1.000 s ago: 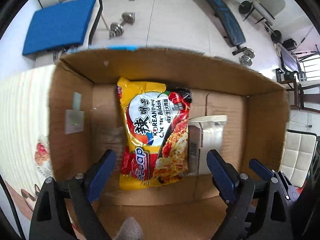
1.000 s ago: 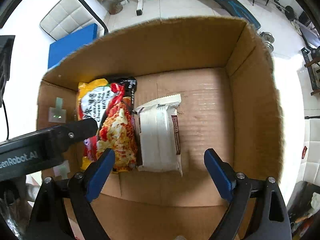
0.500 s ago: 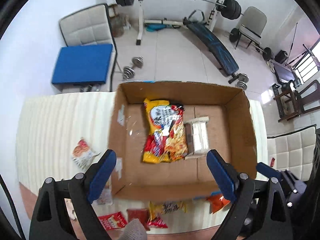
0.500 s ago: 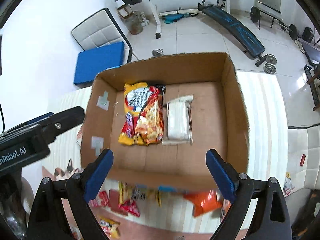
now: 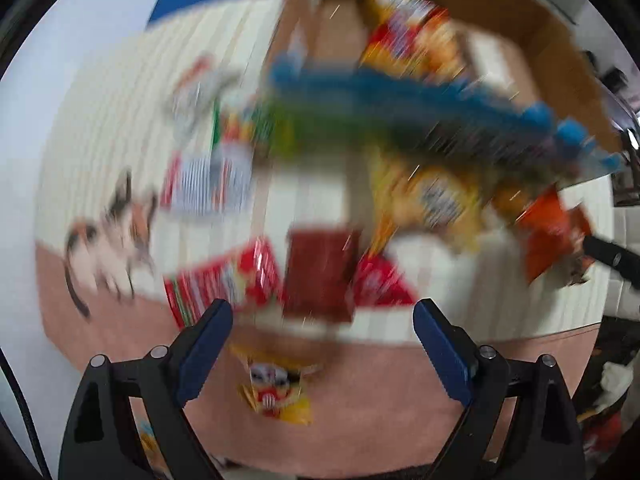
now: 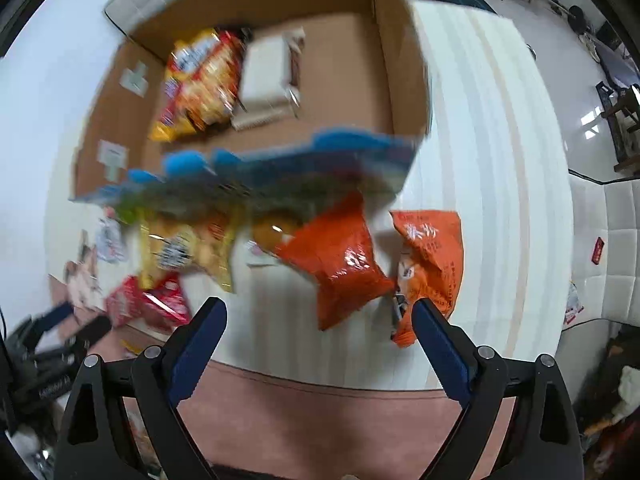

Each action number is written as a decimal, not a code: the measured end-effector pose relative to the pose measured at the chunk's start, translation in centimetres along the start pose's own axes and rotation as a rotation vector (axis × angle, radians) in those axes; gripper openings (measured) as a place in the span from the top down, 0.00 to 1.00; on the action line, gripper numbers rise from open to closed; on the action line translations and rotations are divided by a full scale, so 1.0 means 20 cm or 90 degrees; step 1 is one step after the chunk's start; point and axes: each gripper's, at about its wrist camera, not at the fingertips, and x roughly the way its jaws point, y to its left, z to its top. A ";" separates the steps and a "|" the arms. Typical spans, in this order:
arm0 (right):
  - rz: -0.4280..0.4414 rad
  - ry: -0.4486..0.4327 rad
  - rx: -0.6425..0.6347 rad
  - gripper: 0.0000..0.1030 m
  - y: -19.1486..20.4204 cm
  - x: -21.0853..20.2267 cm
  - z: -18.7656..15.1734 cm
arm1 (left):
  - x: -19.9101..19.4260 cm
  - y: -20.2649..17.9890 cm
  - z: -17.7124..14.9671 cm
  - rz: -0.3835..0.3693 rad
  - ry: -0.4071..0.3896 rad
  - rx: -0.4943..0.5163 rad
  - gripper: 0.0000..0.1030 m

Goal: Organize snacks
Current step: 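Grasp the panda-print yellow bag with the left gripper while the right grasps the orange bag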

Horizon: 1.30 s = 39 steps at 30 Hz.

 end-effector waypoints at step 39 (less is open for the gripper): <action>-0.008 0.178 -0.005 0.24 -0.02 0.44 -0.32 | 0.63 0.38 -0.45 -0.046 0.141 -0.055 0.15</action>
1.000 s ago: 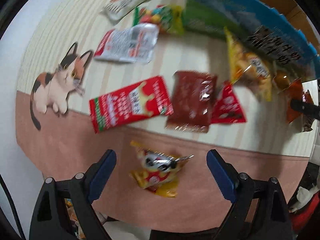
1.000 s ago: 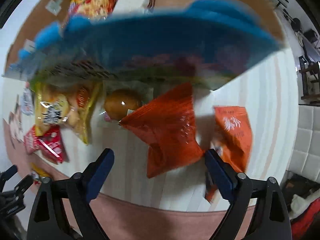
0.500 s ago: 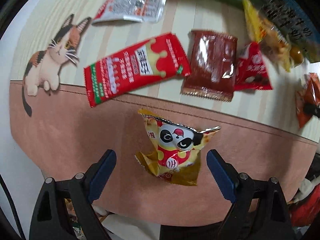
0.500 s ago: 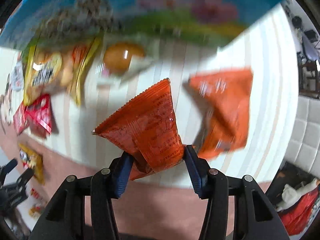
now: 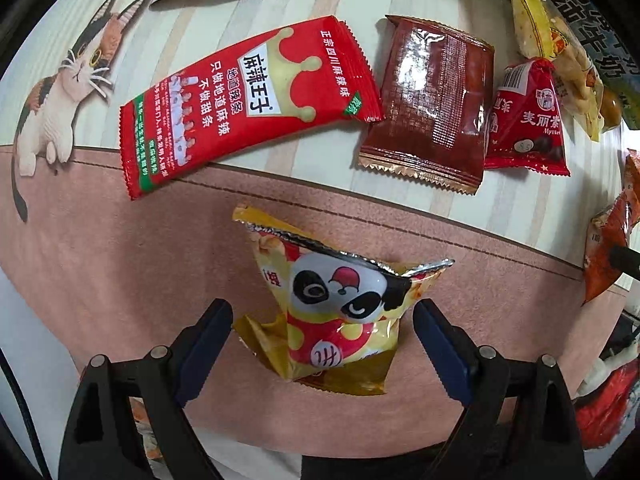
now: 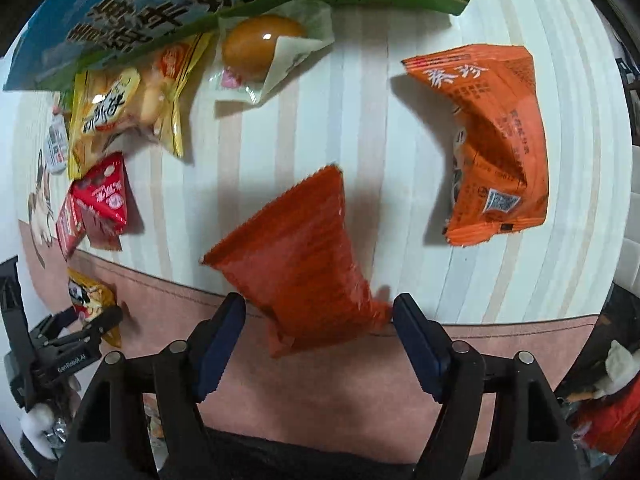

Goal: Organize snacks
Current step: 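Grasp the panda-print yellow bag with the left gripper while the right grasps the orange bag, then lower both bags into the cardboard box and open both grippers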

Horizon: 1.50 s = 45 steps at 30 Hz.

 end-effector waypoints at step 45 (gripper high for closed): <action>0.096 -0.123 0.026 0.54 0.27 -0.52 -0.15 | -0.80 -0.26 -0.06 -0.061 -0.171 0.084 0.52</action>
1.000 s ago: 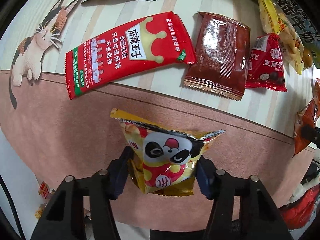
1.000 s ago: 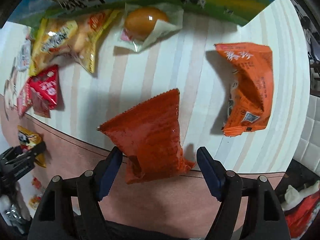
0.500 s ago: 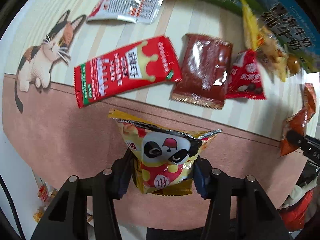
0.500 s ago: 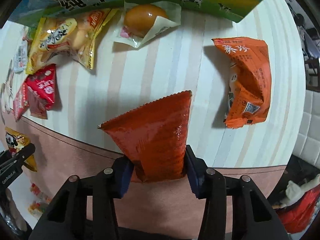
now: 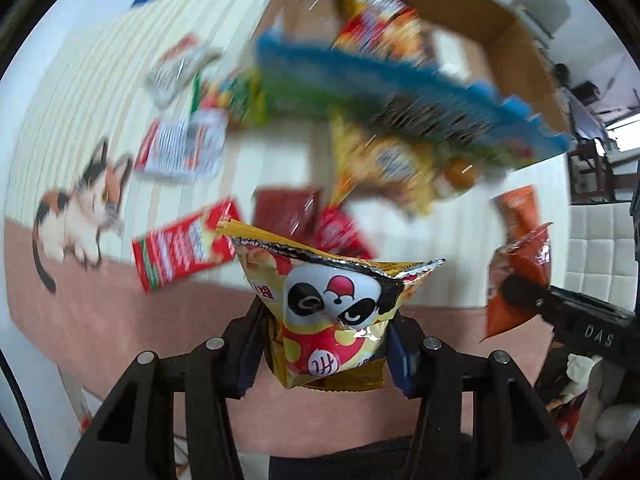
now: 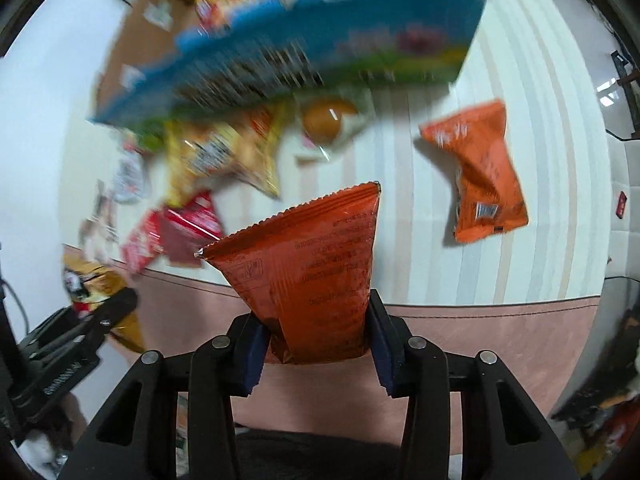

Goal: Organize snacks
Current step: 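Lower both bags into the cardboard box and open both grippers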

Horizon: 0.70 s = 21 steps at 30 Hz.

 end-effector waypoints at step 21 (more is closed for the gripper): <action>-0.059 -0.156 0.047 0.54 0.04 -0.40 1.07 | -0.09 -0.31 1.36 0.108 -0.042 0.081 0.52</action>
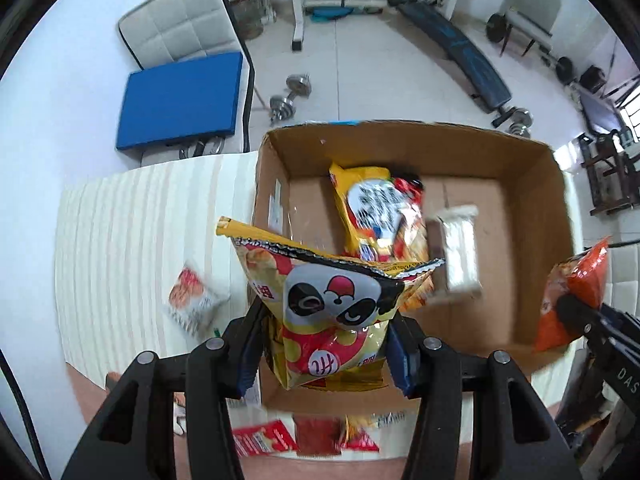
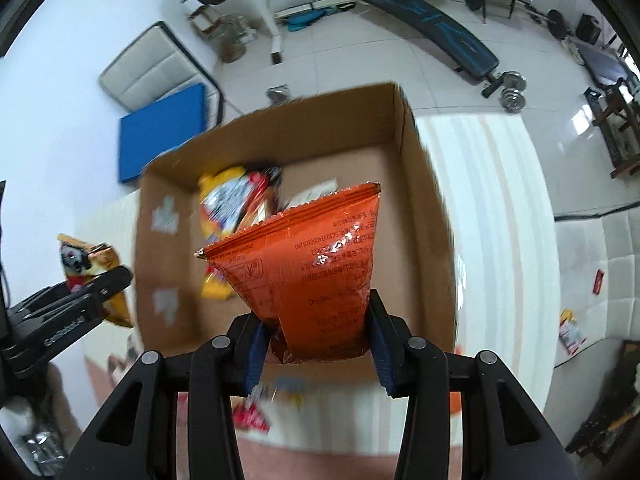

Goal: Organize snacks
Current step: 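Lower both bags into the cardboard box and open both grippers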

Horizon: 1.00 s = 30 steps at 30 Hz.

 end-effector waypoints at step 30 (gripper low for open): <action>-0.039 -0.012 -0.042 0.09 0.08 0.07 0.16 | 0.07 0.00 0.22 -0.036 0.008 0.002 0.19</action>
